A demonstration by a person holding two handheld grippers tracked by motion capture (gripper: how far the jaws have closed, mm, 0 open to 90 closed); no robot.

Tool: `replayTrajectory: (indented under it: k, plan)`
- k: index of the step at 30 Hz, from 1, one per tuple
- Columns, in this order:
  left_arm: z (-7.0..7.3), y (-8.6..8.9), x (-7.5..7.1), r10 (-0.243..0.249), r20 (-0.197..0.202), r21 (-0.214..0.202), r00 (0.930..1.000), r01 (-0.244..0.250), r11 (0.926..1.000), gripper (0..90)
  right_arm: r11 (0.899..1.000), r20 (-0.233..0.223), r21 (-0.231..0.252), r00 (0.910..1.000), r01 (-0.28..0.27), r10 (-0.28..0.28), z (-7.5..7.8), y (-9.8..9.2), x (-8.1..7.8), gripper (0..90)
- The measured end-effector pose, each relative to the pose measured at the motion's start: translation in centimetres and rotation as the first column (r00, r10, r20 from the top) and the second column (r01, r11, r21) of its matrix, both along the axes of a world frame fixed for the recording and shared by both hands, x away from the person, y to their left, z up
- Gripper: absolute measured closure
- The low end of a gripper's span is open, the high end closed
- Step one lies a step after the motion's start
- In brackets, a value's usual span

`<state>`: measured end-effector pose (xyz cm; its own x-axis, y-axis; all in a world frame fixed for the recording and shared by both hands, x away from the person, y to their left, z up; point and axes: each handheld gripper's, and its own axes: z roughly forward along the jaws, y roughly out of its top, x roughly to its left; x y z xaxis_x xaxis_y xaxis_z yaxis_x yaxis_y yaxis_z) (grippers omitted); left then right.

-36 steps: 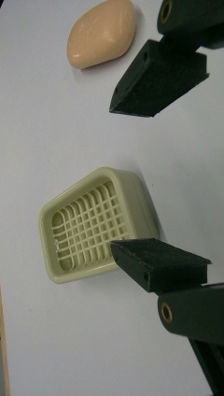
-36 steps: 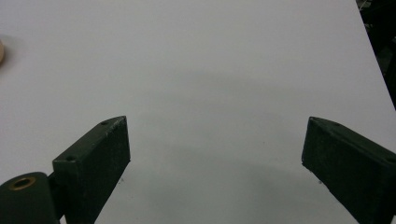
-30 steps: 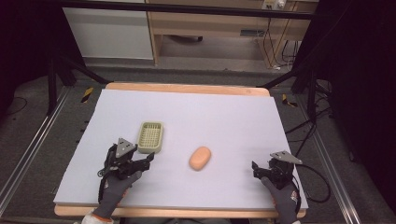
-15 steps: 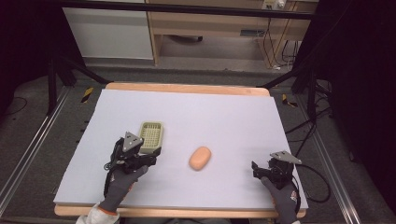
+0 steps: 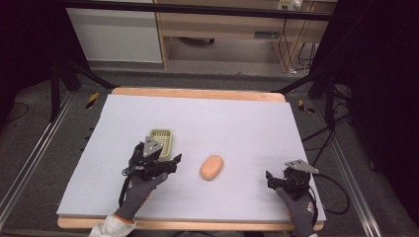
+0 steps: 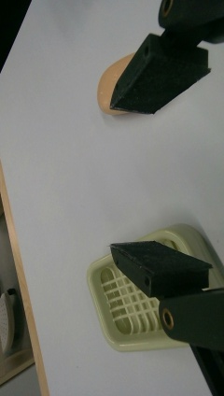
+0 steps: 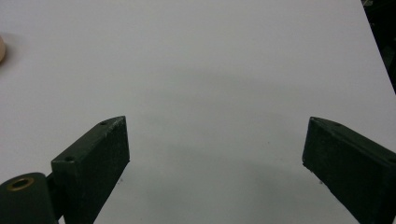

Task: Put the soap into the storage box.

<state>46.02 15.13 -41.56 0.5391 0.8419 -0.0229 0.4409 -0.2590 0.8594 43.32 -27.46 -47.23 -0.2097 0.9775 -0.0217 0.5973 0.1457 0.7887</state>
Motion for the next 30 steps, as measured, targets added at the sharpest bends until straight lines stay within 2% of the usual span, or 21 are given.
replayTrajectory:
  k: [1, 12, 30]
  plan:
    - [-0.1, -0.3, 0.1, -0.01, -0.005, 0.011, 0.9999, 0.01, 0.9999, 24.8, 1.0, 0.0, 0.001, 1.0, 0.0, 0.0, 0.0, 0.0, 0.0, 7.7]
    - [0.0, -1.8, 0.4, -0.028, -0.01, 0.002, 0.9995, 0.028, 0.9996, 24.6, 1.0, -0.001, 0.0, 1.0, -0.003, 0.003, 0.0, 0.0, 0.0, 7.7]
    - [-0.5, -4.0, 0.9, -0.061, -0.029, 0.026, 0.9977, 0.062, 0.9977, 23.9, 1.0, -0.003, 0.001, 1.0, -0.006, 0.006, 0.0, 0.0, 0.0, 7.7]
